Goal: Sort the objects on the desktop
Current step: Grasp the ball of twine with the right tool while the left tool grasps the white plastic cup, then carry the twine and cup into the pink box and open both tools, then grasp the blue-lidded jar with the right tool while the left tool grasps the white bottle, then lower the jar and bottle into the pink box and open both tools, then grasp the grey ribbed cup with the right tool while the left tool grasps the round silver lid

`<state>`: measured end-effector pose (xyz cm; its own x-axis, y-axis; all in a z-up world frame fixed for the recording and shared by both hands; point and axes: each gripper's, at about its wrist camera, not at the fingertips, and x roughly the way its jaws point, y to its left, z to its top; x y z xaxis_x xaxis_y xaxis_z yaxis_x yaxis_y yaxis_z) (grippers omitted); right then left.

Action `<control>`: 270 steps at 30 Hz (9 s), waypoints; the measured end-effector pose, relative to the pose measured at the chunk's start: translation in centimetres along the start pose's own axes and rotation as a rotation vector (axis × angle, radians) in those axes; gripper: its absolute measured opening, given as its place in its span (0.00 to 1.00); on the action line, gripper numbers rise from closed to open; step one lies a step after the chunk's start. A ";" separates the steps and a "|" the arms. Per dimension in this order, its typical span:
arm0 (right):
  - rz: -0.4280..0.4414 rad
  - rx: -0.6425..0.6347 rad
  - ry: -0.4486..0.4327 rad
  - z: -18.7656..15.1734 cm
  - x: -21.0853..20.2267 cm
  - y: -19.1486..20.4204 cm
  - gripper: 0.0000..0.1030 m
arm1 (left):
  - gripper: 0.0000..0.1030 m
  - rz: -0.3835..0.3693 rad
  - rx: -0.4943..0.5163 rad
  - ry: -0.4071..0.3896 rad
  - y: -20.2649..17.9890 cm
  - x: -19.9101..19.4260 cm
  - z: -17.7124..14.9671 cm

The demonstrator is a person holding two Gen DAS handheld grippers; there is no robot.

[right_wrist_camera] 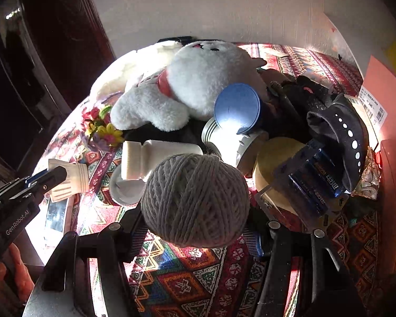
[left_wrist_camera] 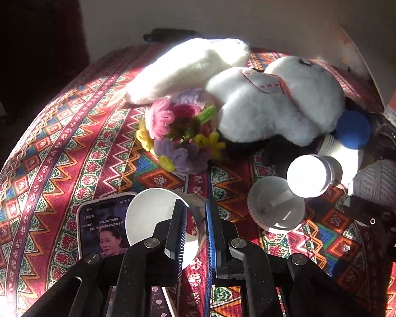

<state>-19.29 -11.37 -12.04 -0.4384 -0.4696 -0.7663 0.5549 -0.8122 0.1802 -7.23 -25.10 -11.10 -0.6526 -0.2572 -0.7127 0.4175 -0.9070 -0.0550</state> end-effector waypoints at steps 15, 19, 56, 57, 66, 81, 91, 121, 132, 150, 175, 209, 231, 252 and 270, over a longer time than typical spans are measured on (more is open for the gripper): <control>-0.003 0.037 -0.009 -0.5 -0.8 -1.4 0.63 | 0.07 -0.068 0.004 0.076 -1.8 1.4 -0.4; 0.021 0.063 0.004 -0.5 -0.6 -2.0 0.63 | 0.93 -0.054 -0.022 0.014 -0.9 0.5 0.5; 0.041 0.131 -0.117 -0.8 -9.2 -3.2 0.63 | 0.57 -0.083 -0.013 -0.061 -5.0 -3.0 2.1; 0.030 0.157 -0.156 -0.8 -10.8 -3.5 0.63 | 0.57 -0.102 -0.004 -0.079 -6.1 -3.9 2.4; -0.179 0.345 -0.589 -0.9 -25.3 -7.5 0.63 | 0.57 -0.278 0.074 -0.244 -15.8 -11.7 4.7; -0.266 0.847 -0.675 -1.2 -30.1 -29.8 0.63 | 0.57 -0.504 0.273 -0.212 -32.0 -11.0 7.5; -0.266 1.068 -0.391 -5.3 -22.9 -38.7 0.67 | 0.58 -0.533 0.385 -0.065 -40.2 -5.4 7.2; 0.146 0.402 -0.297 5.1 -15.6 -13.4 0.89 | 0.98 -0.109 0.132 -0.023 -12.9 -1.9 2.0; -0.174 -0.088 -0.023 4.9 1.2 -3.4 0.86 | 0.98 -0.158 0.023 0.071 -4.9 4.6 2.6; 0.060 0.095 -0.023 7.5 3.4 -9.3 0.48 | 0.56 -0.120 0.226 0.114 -11.5 9.3 2.4; 0.450 0.412 -0.198 8.3 -6.5 -15.0 0.46 | 0.43 -0.298 0.053 0.007 -9.8 3.7 3.8; 0.041 0.755 -0.624 -1.8 -25.1 -34.1 0.12 | 0.43 -0.610 0.370 -0.056 -36.6 -5.6 6.6; 0.095 0.738 -0.629 -1.2 -24.8 -33.0 0.16 | 0.79 -0.520 0.330 -0.045 -35.9 -5.0 7.0; 0.171 -0.194 -0.174 5.0 -8.8 -6.5 0.59 | 0.88 -0.114 0.034 0.111 -7.0 2.8 0.7; -0.073 -0.562 0.103 4.0 7.1 -2.1 0.87 | 0.88 -0.027 -0.017 0.247 -5.3 9.6 -0.9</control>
<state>-26.36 -14.37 -15.41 -0.4342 -0.3603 -0.8256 0.8288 -0.5189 -0.2094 -15.13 -22.44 -18.31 -0.4901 -0.1415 -0.8601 0.4136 -0.9063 -0.0865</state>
